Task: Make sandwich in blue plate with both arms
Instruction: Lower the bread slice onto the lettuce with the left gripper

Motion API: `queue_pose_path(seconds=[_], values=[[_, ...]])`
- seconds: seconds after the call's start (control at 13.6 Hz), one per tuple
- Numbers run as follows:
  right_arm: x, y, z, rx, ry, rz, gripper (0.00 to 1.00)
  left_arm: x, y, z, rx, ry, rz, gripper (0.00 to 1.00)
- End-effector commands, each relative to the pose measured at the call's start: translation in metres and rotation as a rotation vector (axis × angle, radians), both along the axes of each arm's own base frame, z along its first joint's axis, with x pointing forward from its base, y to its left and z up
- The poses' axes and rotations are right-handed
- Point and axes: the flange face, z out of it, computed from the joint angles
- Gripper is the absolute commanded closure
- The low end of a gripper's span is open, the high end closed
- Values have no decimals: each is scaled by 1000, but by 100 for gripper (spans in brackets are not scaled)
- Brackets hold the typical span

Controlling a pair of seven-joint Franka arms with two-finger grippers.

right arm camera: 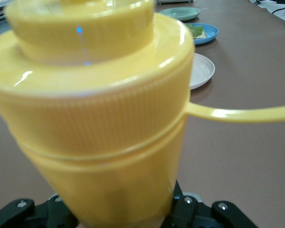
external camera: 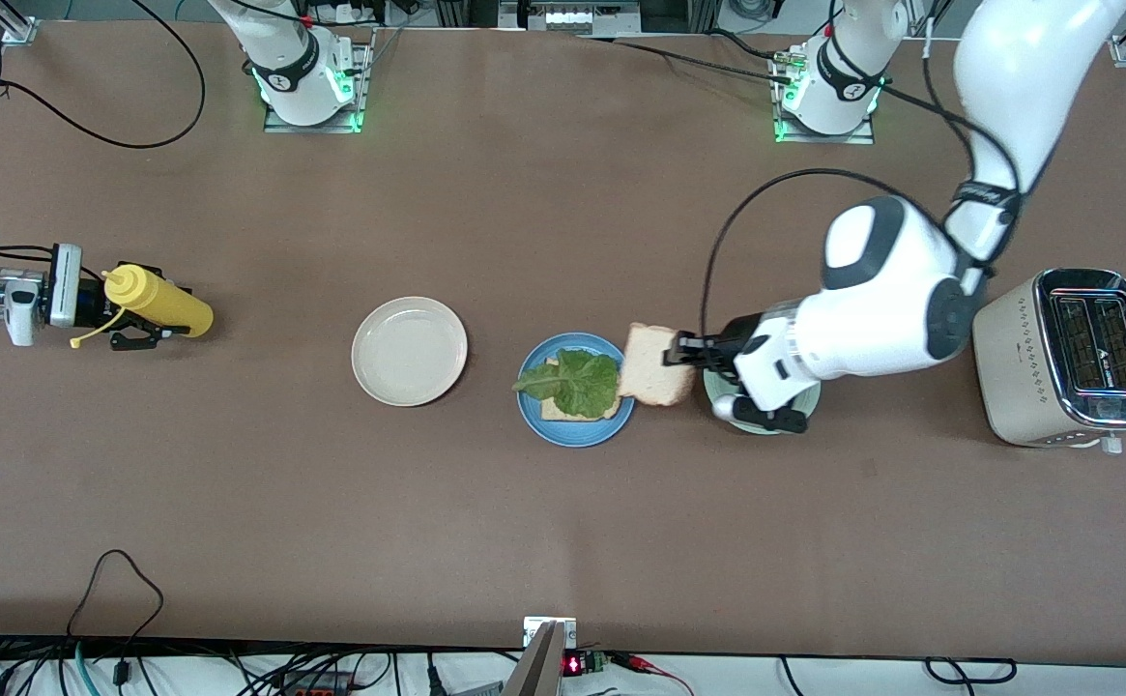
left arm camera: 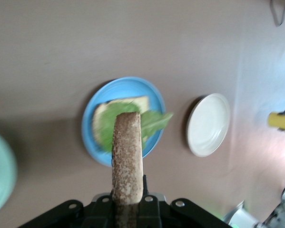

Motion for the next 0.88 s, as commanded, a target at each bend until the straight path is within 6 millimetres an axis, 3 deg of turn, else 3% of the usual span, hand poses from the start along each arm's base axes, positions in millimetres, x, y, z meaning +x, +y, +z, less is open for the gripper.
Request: queue_pose_path(seconds=[0.0, 0.15, 0.29, 0.44, 0.74, 0.81], values=[[-2, -23, 2, -8, -26, -48, 96, -7, -32, -28, -47, -20, 72, 99], [-6, -36, -2, -47, -29, -77, 96, -22, -58, -45, -56, -50, 121, 99], [-5, -39, -4, -63, -34, -85, 95, -25, -73, -51, -74, -51, 164, 99], [-5, -43, -5, -82, -41, -99, 85, -26, -80, -60, -87, -63, 192, 99], [-9, -42, -24, -70, -4, -117, 12, -30, -86, -83, -92, -48, 204, 98], [-9, -41, -25, -65, -6, -122, 0, -32, -90, -86, -94, -49, 202, 98]])
